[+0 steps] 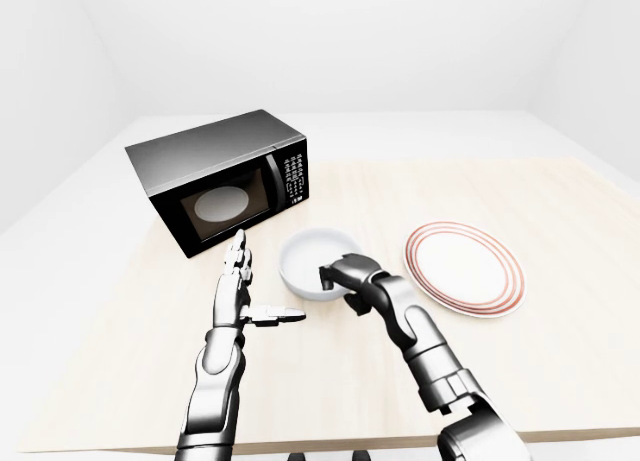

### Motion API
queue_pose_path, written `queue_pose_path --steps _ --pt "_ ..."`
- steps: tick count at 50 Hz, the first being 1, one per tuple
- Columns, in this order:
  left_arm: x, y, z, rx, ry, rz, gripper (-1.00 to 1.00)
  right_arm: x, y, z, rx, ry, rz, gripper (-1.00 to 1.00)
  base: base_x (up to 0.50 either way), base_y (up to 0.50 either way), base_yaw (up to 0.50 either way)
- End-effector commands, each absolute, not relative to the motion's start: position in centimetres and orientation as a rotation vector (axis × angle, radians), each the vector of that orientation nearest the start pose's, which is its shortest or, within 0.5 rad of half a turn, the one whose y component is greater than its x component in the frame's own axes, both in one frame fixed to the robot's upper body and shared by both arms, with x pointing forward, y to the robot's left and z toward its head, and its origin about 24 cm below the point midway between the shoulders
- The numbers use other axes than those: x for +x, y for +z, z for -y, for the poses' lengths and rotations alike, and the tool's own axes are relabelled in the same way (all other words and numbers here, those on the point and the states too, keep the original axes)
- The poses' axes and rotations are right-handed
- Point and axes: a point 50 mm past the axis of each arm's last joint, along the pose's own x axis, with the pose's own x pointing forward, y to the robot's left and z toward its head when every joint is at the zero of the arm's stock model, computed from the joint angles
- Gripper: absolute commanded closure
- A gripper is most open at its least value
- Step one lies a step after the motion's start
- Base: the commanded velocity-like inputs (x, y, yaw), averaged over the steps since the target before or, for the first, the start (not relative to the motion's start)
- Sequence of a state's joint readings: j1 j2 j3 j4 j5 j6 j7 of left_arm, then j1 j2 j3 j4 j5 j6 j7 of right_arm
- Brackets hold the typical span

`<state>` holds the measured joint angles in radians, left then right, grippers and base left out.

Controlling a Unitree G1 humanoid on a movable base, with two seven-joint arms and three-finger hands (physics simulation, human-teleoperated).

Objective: Pick up the white bowl and put it on the plate.

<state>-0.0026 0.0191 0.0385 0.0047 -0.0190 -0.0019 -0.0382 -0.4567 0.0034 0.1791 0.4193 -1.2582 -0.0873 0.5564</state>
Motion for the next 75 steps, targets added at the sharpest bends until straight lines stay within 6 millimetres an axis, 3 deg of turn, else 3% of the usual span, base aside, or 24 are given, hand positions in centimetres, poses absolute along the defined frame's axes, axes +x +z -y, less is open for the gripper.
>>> queue_pose_path --steps 1,15,38,75 --pt "25.4 4.1 -16.0 0.0 0.0 0.001 -1.0 32.4 5.6 6.4 -1.379 0.692 -0.051 1.0 0.0 0.0 0.0" --pt "25.4 4.1 -16.0 0.0 0.0 0.0 -1.0 34.0 9.4 6.2 -1.34 0.53 0.123 1.0 0.0 0.0 0.0" --pt "25.4 4.1 -16.0 0.0 0.0 0.0 -1.0 34.2 9.7 6.8 -1.358 0.481 0.145 1.0 0.0 0.0 0.0" --pt "25.4 4.1 -16.0 0.0 0.0 0.0 -1.0 35.3 12.3 10.2 -1.436 0.33 0.168 1.0 0.0 0.0 0.0"
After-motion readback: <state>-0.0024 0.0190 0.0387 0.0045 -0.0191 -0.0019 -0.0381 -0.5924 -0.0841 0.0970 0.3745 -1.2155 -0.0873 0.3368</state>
